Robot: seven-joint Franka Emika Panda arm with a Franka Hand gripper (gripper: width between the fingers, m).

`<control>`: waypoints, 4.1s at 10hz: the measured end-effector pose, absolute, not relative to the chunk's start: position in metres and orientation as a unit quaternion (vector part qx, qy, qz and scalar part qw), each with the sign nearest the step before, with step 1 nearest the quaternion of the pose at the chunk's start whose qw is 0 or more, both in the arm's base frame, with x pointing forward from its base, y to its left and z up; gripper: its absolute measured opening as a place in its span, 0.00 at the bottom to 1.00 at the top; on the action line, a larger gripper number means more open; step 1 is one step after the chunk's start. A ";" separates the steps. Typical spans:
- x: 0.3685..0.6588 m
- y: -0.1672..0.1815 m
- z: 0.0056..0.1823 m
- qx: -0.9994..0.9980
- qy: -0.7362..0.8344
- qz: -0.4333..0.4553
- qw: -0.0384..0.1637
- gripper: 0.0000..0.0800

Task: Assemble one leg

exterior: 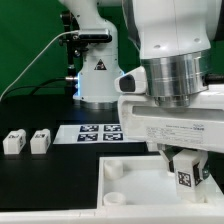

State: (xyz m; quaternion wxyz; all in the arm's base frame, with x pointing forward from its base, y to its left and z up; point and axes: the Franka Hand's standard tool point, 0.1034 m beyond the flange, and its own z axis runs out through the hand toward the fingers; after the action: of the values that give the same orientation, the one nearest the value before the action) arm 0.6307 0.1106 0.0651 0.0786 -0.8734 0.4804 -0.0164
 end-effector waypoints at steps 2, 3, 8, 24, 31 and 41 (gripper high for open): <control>0.629 0.111 0.065 -0.768 0.636 -0.004 0.080 0.36; 0.629 0.112 0.064 -0.702 0.707 0.010 0.088 0.36; 0.625 0.116 0.060 -0.685 0.721 0.009 0.107 0.78; 0.635 0.115 0.069 -0.945 0.322 -0.051 0.036 0.36; 0.629 0.115 0.067 -0.566 0.822 -0.008 0.061 0.37; 0.627 0.123 0.094 -0.750 0.658 -0.022 0.069 0.81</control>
Offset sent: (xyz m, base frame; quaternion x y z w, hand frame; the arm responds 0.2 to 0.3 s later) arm -0.0011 0.0013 -0.0042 0.0814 -0.0405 0.4891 0.8675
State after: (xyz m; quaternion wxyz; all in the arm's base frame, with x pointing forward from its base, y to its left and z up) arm 0.6269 0.1230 0.0944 0.0687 -0.7500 0.6575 -0.0219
